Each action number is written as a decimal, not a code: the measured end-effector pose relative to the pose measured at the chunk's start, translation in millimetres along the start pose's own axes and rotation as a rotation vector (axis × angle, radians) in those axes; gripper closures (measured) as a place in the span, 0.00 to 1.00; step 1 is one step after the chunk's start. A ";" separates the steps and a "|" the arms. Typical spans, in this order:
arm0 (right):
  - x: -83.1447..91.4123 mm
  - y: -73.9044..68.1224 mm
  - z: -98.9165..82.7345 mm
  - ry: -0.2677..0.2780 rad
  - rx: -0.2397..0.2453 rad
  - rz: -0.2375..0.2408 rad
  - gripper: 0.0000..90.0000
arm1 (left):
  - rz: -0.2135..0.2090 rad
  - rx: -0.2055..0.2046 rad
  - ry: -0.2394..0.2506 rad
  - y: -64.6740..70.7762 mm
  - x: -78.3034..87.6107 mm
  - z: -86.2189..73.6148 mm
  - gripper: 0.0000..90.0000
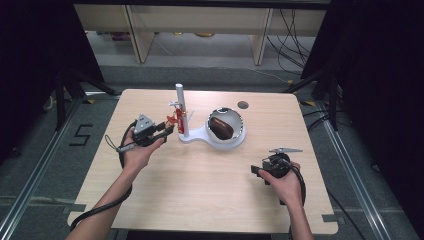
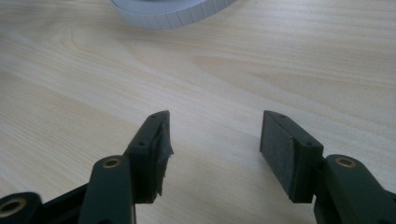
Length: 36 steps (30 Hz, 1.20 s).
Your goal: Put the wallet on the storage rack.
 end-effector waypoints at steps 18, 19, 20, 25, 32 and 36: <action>-2.1 0.6 -0.4 0.002 -0.002 -0.010 0.49 | 0.075 -0.026 -0.081 -27.6 35.5 -23.2 0.43; -2.2 0.6 -0.6 0.001 -0.003 -0.009 0.49 | 0.084 -0.027 -0.078 -29.6 39.2 -24.0 0.42; -2.4 0.4 -0.6 0.002 -0.004 -0.006 0.49 | 0.091 -0.029 -0.076 -31.6 42.9 -25.0 0.41; -2.3 0.3 -0.9 0.000 0.000 -0.012 0.49 | 0.108 -0.028 -0.101 -40.6 60.6 -36.5 0.38; -3.6 -0.1 -1.3 -0.004 0.002 0.008 0.49 | 0.144 -0.003 -0.106 -48.4 85.4 -58.3 0.37; -4.2 -0.3 -1.9 -0.009 0.000 -0.002 0.49 | 0.158 0.017 -0.109 -49.5 97.1 -70.9 0.37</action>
Point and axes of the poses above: each handheld gripper's, and its own axes: x roughly backward along the jaws, z roughly out of its top, y roughly to its right, the point moved 5 cm from there along -x, roughly forward along the jaws, and after that the axes turned 7 degrees about z, right-handed, at the moved point
